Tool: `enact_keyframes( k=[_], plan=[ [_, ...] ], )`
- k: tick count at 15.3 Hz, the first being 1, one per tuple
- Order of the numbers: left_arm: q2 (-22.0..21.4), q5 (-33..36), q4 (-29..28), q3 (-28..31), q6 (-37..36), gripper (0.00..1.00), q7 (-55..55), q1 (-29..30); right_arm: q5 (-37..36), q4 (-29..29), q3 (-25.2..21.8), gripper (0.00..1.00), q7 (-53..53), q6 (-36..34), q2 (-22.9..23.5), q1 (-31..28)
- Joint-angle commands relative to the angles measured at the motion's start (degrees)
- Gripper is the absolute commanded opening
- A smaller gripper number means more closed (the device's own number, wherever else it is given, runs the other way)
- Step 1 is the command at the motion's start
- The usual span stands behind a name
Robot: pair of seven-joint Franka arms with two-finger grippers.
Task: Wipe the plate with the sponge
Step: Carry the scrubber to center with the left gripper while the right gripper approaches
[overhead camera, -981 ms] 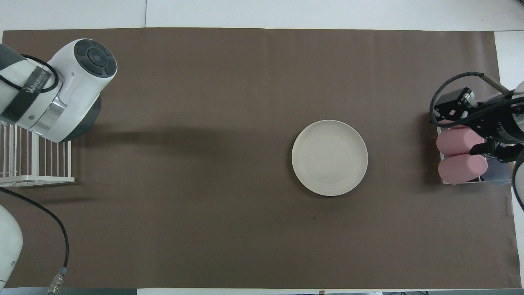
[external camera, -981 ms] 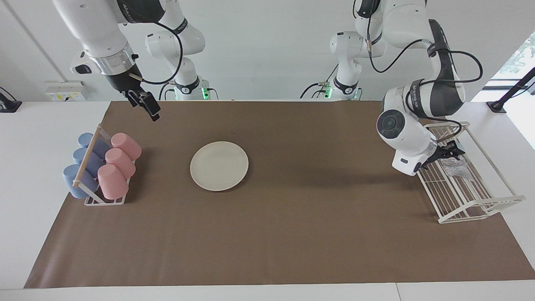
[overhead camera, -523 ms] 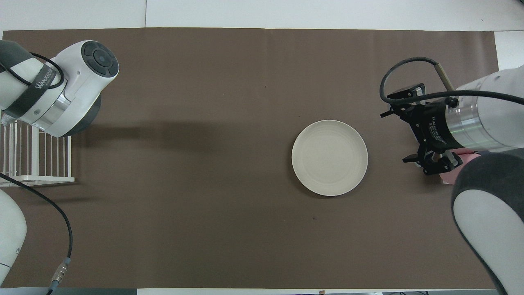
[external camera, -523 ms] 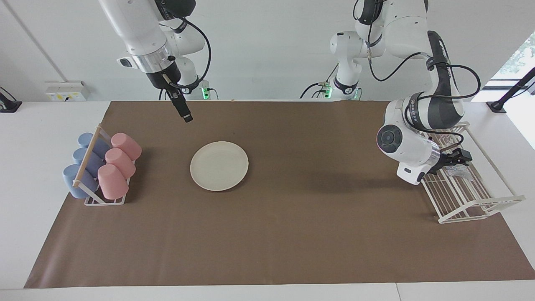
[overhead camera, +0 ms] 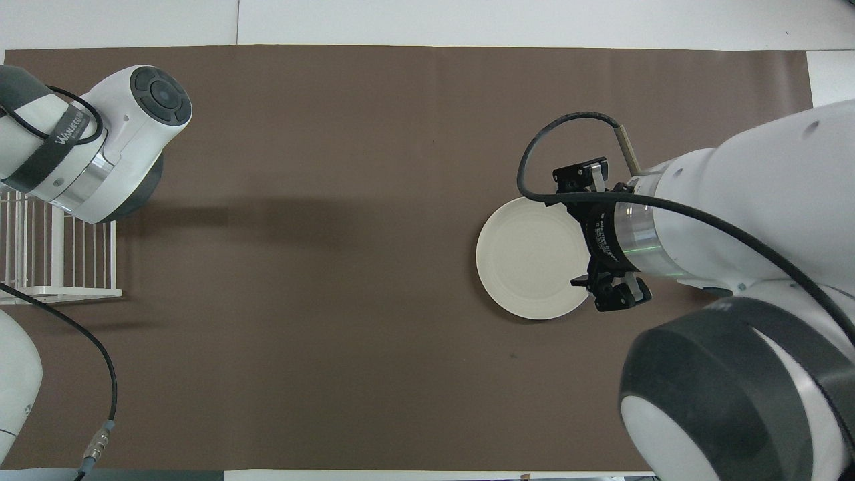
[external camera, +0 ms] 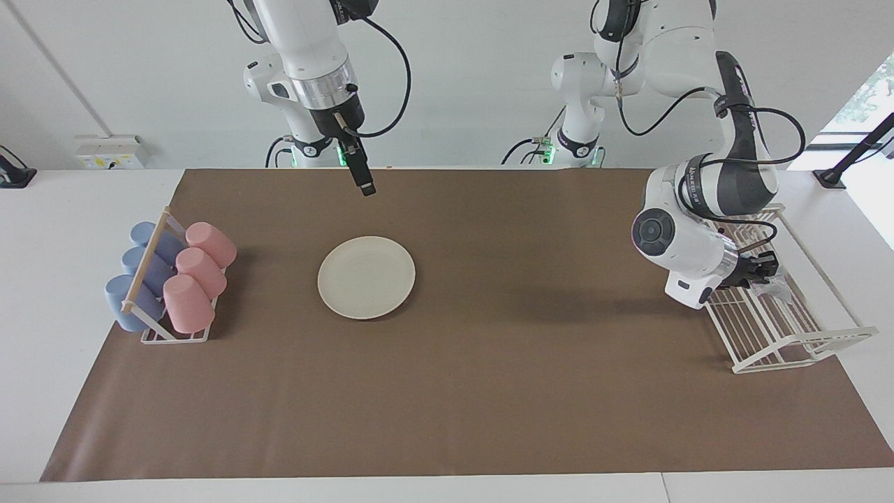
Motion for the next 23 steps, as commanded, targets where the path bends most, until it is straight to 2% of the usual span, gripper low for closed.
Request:
enact_keyframes(
  k=[1,5,7,12,14,17,20,21,23],
  plan=[
    [-0.11,0.6,0.24,-0.08,0.42,0.0,-0.07,0.21,0.9,-1.41,-0.08,1.0,1.12,0.22,-0.61,0.86],
    [-0.2,0.08,1.03,-0.08,-0.11,0.0,0.11,-0.05,0.72,-0.98,0.01,1.0,3.39,1.26,-0.43,1.47],
    [-0.64,-1.58,4.87,-0.43,-2.46,0.0,0.8,0.12,0.63,-1.15,0.01,1.0,4.29,1.18,-0.17,2.62],
    [-1.35,-25.98,18.14,0.27,-13.09,0.0,3.97,0.21,0.72,-1.24,0.1,1.0,3.58,0.83,-0.34,2.71],
    [-2.04,-37.39,20.71,0.36,-16.18,0.0,3.89,1.52,0.2,-1.15,0.27,1.0,4.37,1.53,-0.26,3.32],
    [-7.22,-59.01,20.37,0.44,-17.07,0.0,3.71,6.87,0.11,-0.89,0.27,1.0,5.78,2.41,0.01,4.29],
    [-9.34,-74.76,18.35,0.44,-18.91,0.0,3.01,10.31,0.02,-1.41,0.36,1.0,4.3,3.02,-0.25,4.29],
    [-9.78,-79.68,16.87,0.44,-19.18,0.0,2.22,11.54,0.02,-1.76,0.36,1.0,2.46,3.46,-0.43,4.29],
    [-13.46,-89.52,9.59,0.44,-17.43,0.0,1.86,12.25,0.02,-2.64,0.45,1.0,1.74,3.99,-0.69,4.2]
  ],
)
